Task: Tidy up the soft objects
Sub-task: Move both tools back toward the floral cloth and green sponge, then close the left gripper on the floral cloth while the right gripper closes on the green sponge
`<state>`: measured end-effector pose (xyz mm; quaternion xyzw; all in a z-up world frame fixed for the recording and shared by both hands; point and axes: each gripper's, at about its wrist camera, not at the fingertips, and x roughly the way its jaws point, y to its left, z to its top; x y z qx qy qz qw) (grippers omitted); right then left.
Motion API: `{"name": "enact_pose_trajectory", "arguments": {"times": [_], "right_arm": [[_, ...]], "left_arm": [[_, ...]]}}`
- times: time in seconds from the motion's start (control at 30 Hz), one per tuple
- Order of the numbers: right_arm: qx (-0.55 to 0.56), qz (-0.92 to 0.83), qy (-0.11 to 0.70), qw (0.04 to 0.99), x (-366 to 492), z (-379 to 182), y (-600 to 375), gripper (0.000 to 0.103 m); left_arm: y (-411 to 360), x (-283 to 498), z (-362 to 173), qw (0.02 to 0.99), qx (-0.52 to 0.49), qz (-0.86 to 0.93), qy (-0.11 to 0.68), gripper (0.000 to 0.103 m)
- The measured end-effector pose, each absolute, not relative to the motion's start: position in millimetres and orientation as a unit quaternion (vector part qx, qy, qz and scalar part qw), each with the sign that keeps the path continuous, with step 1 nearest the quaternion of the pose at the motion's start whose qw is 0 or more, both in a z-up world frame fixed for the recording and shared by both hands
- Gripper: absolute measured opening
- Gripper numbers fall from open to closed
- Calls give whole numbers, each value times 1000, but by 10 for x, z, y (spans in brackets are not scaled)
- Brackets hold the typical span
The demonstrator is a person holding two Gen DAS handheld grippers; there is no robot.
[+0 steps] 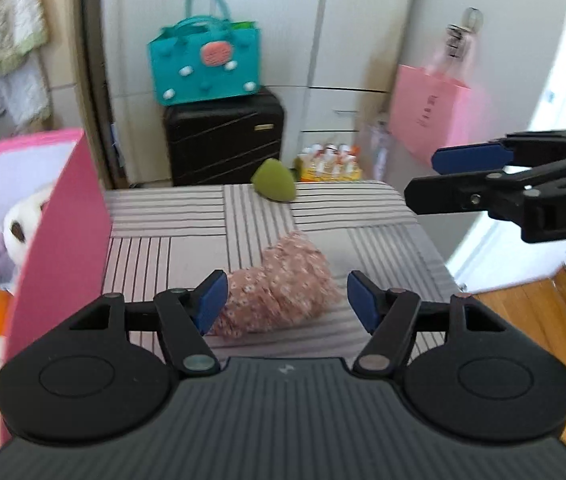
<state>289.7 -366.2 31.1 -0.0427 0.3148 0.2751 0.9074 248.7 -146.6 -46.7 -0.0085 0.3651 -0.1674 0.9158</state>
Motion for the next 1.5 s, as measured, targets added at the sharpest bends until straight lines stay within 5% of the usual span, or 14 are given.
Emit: {"name": "enact_pose_trajectory", "arguments": {"times": [0.9,1.03,1.1,1.5], "right_arm": [[-84,281,313,903,4171,-635,-3257,70],[-82,269,329,902,4210,-695,-3248,41],[-75,267,330,903,4202,-679,-3268,40],[-48,259,352,898,3676,-423,-3284,40]], "left_arm": [[-1568,2862,-999,911,-27,-105,397,70],[-1552,2875,-1013,912,-30,-107,396,52],[-1556,2873,-1009,911,-22,-113,397,39],[-1461,2854,-960,908,-50,-123,398,22]]}}
